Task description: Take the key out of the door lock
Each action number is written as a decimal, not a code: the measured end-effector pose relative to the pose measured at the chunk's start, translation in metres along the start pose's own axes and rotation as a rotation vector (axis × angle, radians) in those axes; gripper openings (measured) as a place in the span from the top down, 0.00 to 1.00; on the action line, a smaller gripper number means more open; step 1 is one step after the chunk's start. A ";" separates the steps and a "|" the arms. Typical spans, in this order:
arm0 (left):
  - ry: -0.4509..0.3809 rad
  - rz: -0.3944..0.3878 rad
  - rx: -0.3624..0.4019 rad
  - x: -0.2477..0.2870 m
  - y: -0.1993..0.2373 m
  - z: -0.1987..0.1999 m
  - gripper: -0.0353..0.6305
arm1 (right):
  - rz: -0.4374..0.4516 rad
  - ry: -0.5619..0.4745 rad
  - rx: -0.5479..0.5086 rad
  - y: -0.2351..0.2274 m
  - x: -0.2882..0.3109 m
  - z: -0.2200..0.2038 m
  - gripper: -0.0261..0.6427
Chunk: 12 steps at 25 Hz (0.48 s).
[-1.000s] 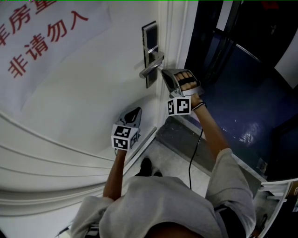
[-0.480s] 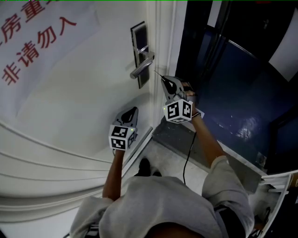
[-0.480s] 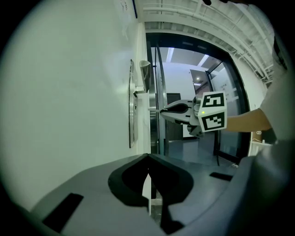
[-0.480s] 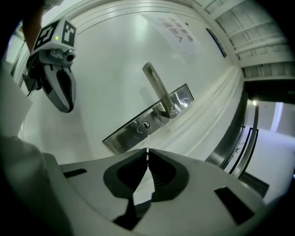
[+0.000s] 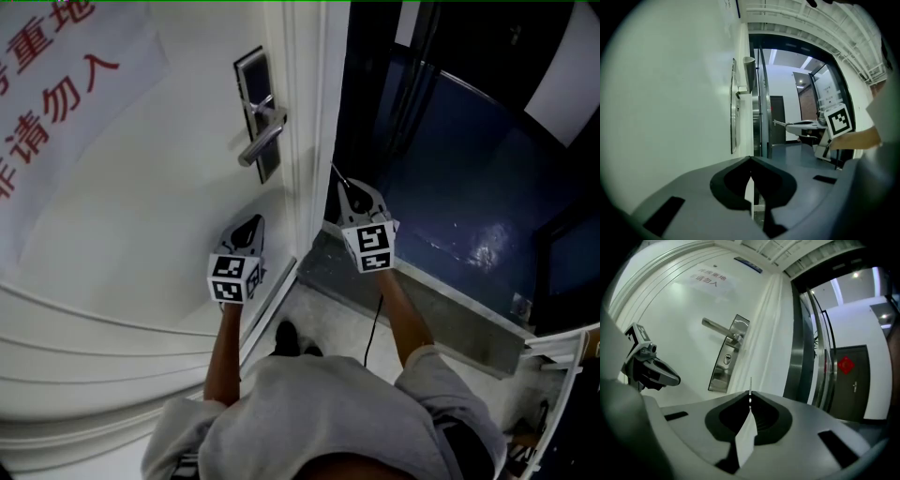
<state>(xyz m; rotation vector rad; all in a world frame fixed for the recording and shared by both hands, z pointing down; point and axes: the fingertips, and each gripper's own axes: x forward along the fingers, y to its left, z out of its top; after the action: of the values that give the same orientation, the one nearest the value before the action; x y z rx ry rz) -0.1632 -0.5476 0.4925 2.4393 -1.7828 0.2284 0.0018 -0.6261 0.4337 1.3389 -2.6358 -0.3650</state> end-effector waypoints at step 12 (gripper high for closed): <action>-0.003 -0.004 -0.022 0.007 0.000 -0.003 0.92 | -0.144 0.068 0.197 -0.023 -0.083 -0.056 0.92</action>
<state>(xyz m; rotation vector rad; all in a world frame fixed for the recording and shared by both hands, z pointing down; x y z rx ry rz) -0.1616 -0.5541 0.4968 2.4296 -1.7725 0.2036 0.0820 -0.5798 0.4781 1.5756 -2.5823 -0.0771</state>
